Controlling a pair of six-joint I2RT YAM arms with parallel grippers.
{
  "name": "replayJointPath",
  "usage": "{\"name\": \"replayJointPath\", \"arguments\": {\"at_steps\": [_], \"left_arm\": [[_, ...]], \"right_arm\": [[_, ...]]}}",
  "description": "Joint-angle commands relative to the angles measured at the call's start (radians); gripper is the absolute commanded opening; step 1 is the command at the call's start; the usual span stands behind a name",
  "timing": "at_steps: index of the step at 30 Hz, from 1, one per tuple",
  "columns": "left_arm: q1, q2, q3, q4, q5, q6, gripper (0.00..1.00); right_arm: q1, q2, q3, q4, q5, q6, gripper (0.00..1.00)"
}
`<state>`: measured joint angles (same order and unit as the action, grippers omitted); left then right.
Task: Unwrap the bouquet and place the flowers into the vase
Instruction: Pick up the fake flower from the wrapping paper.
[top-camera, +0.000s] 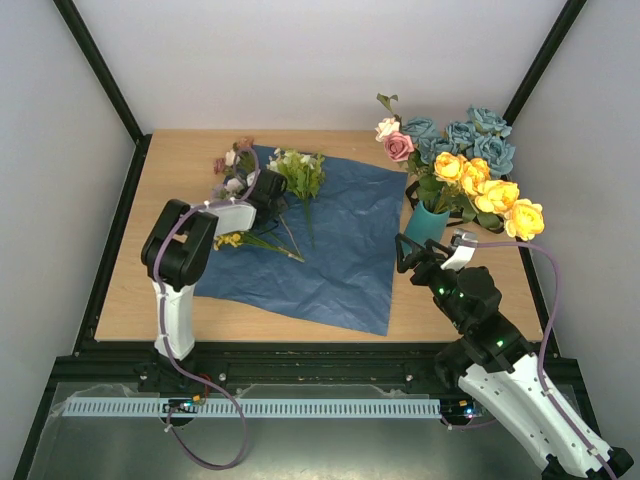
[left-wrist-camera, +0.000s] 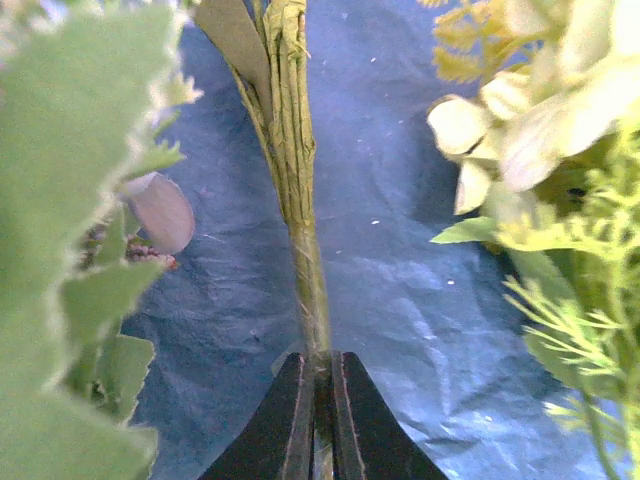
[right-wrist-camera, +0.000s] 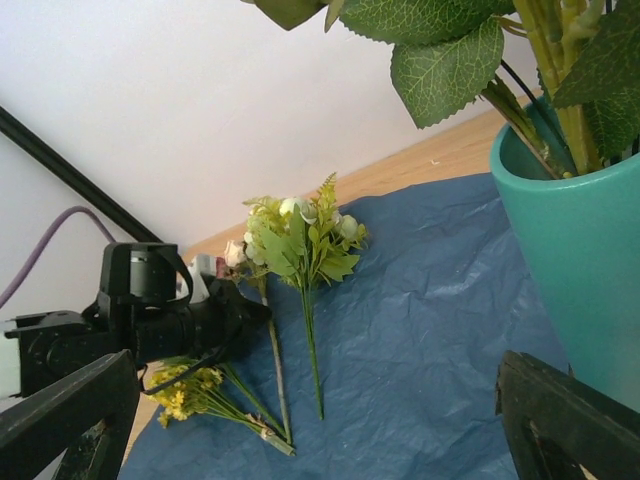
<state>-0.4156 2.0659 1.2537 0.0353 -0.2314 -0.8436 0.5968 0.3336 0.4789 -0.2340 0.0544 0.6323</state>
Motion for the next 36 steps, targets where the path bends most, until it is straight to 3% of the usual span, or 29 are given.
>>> {"name": "replayJointPath", "arguments": {"at_steps": [1, 22, 31, 36], "left_arm": [[0.0, -0.1, -0.028, 0.02, 0.017, 0.006, 0.02], [-0.014, -0.528, -0.32, 0.281, -0.024, 0.114, 0.02], [-0.014, -0.743, -0.472, 0.402, 0.218, 0.259, 0.02], [-0.018, -0.899, -0.582, 0.443, 0.317, 0.286, 0.02]], "right_arm": [[0.0, -0.008, -0.013, 0.025, -0.016, -0.016, 0.95], [0.003, 0.124, -0.005, 0.078, -0.259, 0.023, 0.85], [0.039, 0.209, 0.01, 0.14, -0.296, 0.056, 0.79], [0.123, 0.299, 0.045, 0.174, -0.262, 0.073, 0.78]]}}
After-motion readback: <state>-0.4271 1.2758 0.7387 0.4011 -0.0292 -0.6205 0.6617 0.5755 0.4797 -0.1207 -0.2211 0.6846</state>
